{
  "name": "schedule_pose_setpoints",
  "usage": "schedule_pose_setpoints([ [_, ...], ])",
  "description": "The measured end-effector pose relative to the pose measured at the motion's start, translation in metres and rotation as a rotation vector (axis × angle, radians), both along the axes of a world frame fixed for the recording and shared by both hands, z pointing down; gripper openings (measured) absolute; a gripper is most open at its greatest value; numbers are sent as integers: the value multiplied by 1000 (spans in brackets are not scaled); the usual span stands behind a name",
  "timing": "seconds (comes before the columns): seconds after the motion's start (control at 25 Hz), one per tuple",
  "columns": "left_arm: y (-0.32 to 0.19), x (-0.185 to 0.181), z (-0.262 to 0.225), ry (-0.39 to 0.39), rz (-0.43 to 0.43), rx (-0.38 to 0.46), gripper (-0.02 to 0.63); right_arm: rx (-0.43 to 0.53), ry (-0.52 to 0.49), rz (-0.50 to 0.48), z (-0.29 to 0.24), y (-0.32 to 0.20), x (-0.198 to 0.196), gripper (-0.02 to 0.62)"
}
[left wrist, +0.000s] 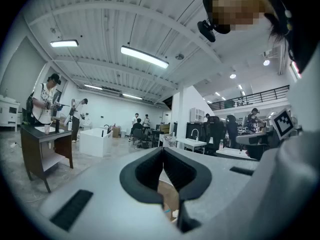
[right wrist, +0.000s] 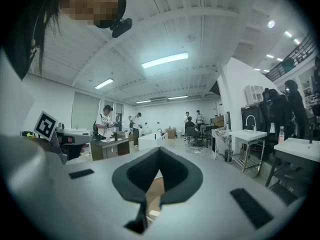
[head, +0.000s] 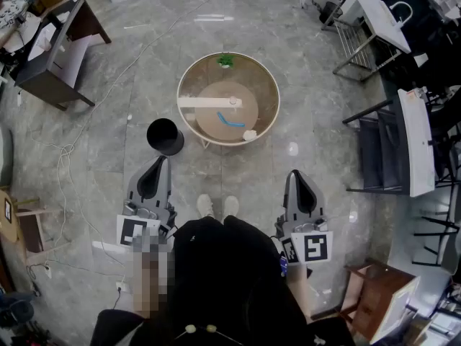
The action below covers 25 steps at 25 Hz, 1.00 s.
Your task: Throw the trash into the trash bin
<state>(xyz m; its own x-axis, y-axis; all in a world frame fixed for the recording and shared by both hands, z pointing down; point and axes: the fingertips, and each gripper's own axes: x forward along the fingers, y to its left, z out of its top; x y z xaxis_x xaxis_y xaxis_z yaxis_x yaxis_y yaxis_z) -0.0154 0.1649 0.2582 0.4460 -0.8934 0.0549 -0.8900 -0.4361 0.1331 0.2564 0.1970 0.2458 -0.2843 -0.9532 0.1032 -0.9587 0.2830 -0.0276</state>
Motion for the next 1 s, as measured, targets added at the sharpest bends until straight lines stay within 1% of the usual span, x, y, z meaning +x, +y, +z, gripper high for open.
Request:
schedule_pose_setpoints([
  [0.24, -1, -6, 0, -4, -4, 3, 5, 3, 10, 0, 0, -1, -4, 0],
  [1.0, -1, -6, 2, -14, 9, -3, 5, -7, 14, 10, 3, 2, -4, 0],
])
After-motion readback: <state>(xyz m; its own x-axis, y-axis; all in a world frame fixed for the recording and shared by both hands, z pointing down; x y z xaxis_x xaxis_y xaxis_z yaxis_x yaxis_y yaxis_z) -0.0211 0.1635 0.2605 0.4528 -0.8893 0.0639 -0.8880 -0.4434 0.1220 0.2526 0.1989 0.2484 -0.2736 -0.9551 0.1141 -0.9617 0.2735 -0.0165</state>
